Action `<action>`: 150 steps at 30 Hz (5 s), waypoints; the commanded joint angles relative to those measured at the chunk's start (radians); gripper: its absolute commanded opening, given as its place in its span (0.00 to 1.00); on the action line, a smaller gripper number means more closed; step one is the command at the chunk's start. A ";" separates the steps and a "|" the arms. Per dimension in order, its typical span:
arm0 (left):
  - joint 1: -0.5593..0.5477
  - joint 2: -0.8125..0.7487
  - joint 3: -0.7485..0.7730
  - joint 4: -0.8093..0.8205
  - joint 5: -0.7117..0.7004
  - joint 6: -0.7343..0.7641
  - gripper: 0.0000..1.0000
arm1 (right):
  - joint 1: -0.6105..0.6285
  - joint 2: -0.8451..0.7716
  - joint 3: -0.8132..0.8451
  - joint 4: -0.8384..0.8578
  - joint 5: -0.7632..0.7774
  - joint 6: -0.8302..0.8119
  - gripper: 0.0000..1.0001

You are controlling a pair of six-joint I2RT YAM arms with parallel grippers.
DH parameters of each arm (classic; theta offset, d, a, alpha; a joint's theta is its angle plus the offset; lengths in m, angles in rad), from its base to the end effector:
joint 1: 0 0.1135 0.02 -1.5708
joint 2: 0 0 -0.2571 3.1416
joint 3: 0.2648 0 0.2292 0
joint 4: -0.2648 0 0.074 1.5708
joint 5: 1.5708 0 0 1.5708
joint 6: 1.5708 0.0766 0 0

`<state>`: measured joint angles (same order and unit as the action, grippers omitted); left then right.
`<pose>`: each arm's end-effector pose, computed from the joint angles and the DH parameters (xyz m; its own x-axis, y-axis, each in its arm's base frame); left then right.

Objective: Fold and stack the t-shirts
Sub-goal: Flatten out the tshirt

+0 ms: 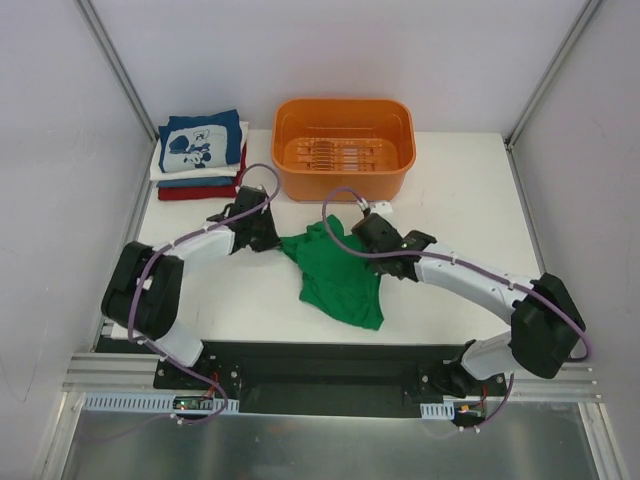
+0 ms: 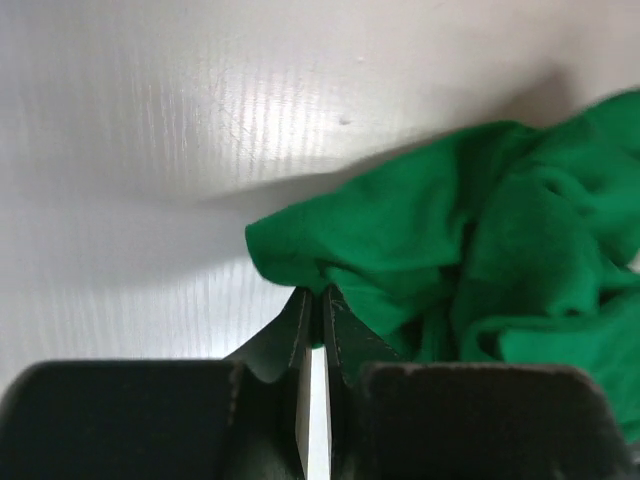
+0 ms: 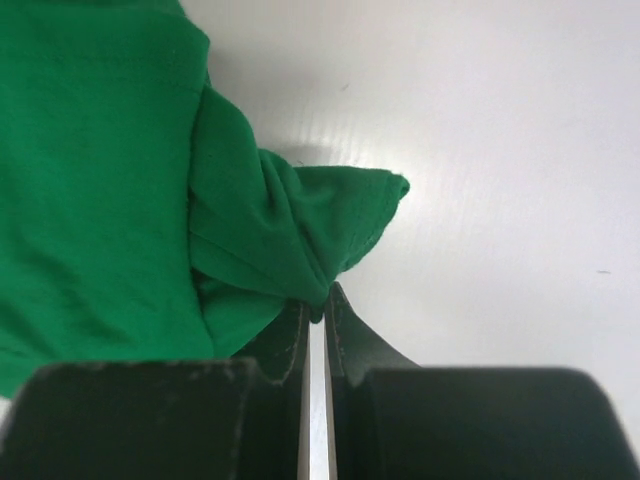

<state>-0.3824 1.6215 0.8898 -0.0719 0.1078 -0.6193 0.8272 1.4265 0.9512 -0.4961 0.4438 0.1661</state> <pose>0.3142 -0.1352 0.1590 -0.7994 -0.3005 -0.5203 -0.0292 0.8843 -0.4660 0.2191 0.1897 0.2018 -0.6340 -0.4688 -0.6150 -0.4014 0.8793 -0.2564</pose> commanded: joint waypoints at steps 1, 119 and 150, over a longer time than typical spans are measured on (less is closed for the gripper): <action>0.004 -0.279 0.054 -0.015 -0.020 0.076 0.00 | -0.005 -0.101 0.207 -0.177 0.219 -0.068 0.01; 0.122 -0.360 -0.011 -0.200 -0.385 0.050 0.00 | -0.596 0.229 0.043 -0.039 -0.410 0.013 0.32; 0.122 -0.888 0.230 -0.226 -0.203 0.116 0.00 | -0.612 -0.477 0.791 -0.366 -0.198 -0.143 0.01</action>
<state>-0.2729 0.8631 1.0035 -0.3122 -0.1650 -0.5308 0.2226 1.0279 1.5570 -0.7883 0.2214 0.0879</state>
